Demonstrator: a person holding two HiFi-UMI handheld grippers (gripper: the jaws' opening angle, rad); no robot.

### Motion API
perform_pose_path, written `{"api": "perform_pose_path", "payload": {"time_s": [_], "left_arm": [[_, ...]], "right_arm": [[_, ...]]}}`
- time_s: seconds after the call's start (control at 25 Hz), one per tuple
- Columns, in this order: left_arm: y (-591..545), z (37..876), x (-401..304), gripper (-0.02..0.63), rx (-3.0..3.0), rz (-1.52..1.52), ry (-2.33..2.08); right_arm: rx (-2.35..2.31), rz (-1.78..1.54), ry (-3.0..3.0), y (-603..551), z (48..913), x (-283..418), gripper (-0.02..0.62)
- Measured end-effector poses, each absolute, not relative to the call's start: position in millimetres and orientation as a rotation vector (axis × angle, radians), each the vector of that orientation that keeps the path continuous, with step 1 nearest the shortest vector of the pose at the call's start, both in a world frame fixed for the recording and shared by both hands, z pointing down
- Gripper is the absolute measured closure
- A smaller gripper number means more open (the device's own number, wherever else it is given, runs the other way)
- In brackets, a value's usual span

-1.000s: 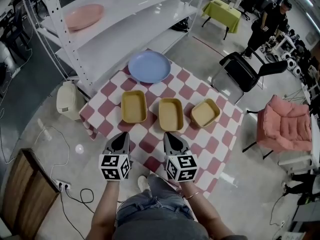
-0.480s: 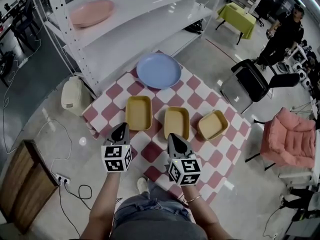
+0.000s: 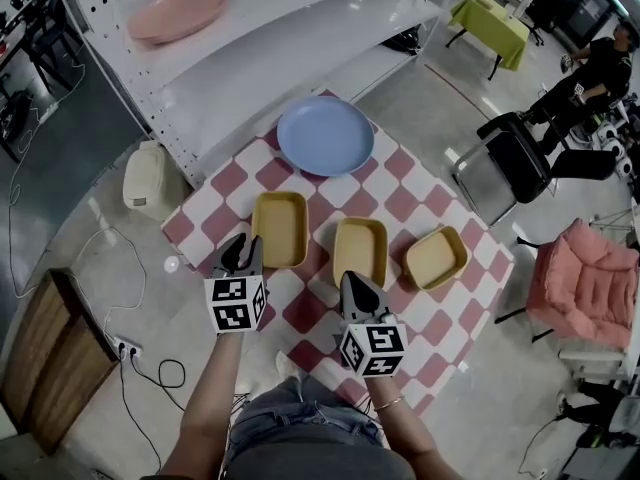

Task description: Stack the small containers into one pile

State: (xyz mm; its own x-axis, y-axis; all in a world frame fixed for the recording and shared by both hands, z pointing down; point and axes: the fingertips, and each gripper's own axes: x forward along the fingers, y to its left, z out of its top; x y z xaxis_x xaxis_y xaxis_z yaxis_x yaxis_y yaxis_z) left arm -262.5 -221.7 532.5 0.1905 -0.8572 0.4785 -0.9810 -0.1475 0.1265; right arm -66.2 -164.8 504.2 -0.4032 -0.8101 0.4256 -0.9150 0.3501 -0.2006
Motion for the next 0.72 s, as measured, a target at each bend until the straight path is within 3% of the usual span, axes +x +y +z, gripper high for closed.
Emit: {"api": "perform_pose_path", "payload": {"time_s": [0.72], "left_arm": [[-246.4,571.2,-262.2,0.512,1.935,0.491,-1.730]], "right_arm": [[1.551,0.647,-2.328,-168.8,517.8,-60.3,0.586]]}}
